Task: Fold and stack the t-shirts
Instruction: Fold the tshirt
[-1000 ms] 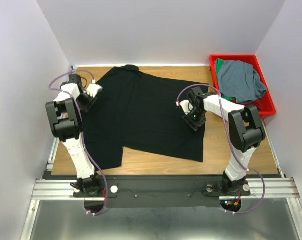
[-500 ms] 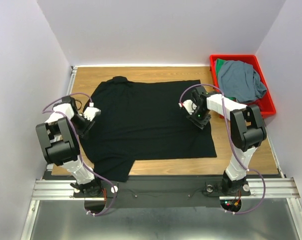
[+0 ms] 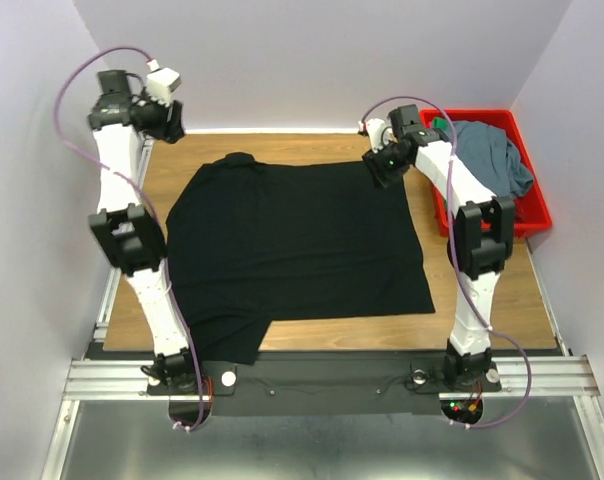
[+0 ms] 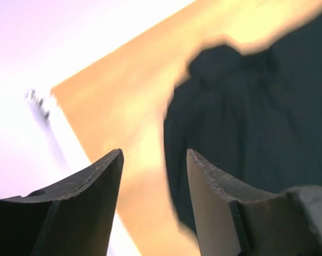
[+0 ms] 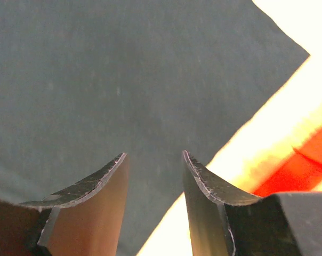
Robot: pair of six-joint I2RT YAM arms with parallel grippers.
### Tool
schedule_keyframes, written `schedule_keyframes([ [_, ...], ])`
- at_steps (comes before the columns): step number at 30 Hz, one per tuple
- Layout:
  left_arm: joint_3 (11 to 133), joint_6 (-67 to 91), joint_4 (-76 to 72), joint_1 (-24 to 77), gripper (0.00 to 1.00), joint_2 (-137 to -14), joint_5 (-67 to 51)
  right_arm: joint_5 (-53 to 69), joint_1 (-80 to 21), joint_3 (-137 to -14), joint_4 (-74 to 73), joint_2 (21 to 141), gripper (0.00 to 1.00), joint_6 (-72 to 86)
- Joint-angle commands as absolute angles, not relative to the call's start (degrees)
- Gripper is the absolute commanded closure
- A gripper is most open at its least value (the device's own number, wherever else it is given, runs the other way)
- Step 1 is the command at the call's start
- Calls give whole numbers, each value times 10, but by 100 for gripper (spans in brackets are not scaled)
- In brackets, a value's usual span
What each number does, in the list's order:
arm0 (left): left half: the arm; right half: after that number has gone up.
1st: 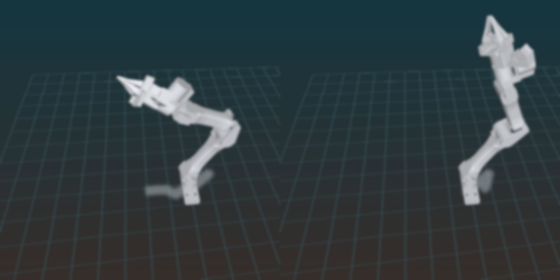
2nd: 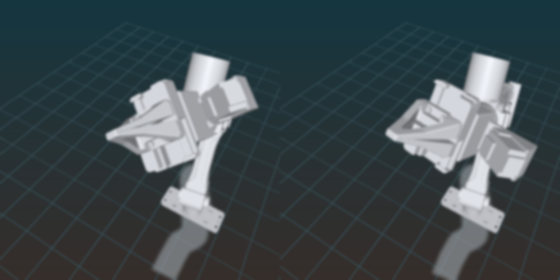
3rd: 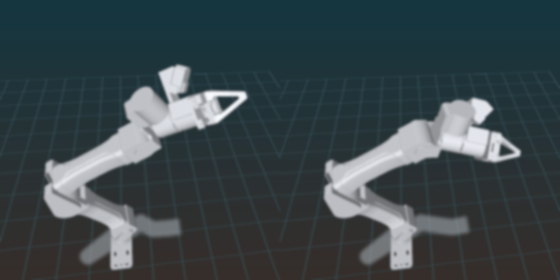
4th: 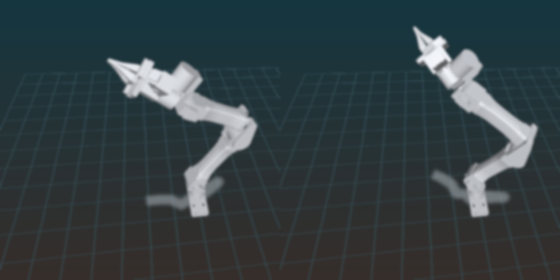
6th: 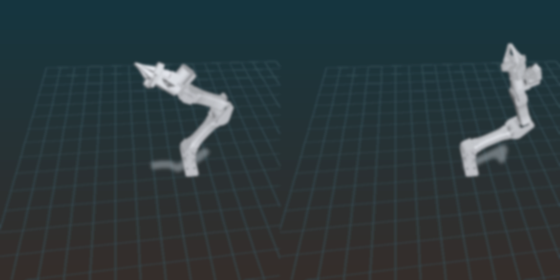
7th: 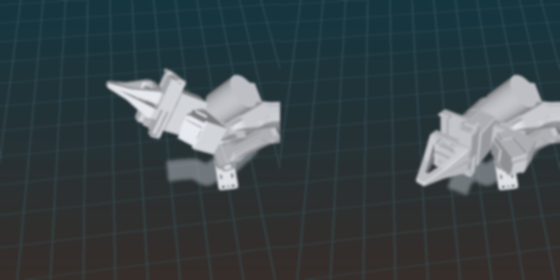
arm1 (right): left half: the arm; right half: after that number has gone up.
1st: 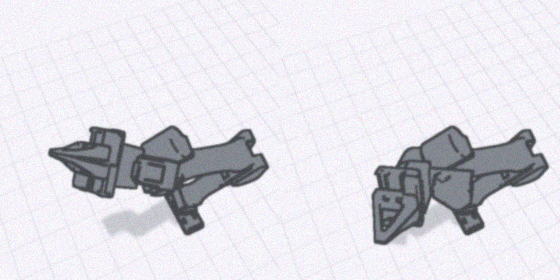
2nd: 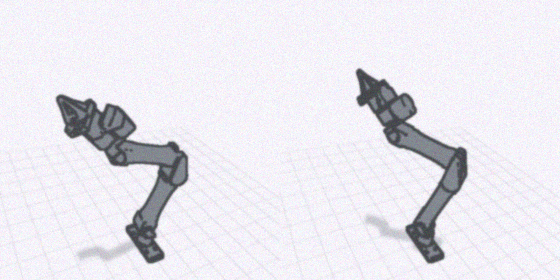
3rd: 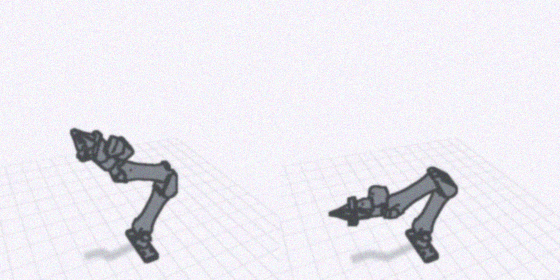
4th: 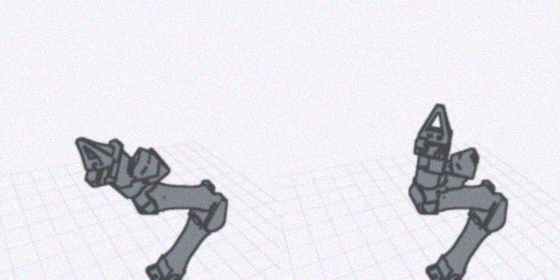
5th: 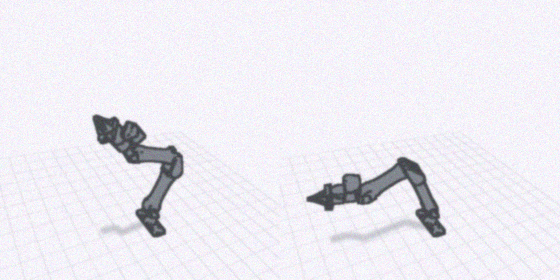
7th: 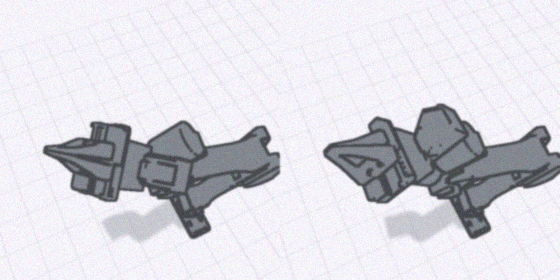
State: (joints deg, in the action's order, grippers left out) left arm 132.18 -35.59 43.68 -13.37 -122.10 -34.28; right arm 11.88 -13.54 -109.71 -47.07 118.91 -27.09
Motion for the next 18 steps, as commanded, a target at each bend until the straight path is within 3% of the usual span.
schedule_keyframes([
  [1, 1365, -215, 308, -110, 34, -1321, -354, 136, -134, -1171, -473, 1266, 50, -220],
  [8, 1361, -114, 161, -94, 23, -1395, -342, 95, -125, -1244, -465, 1338, 51, -196],
  [18, 1369, -123, 188, -77, 27, -1457, -278, 38, -85, -1347, -416, 1421, 46, -135],
])
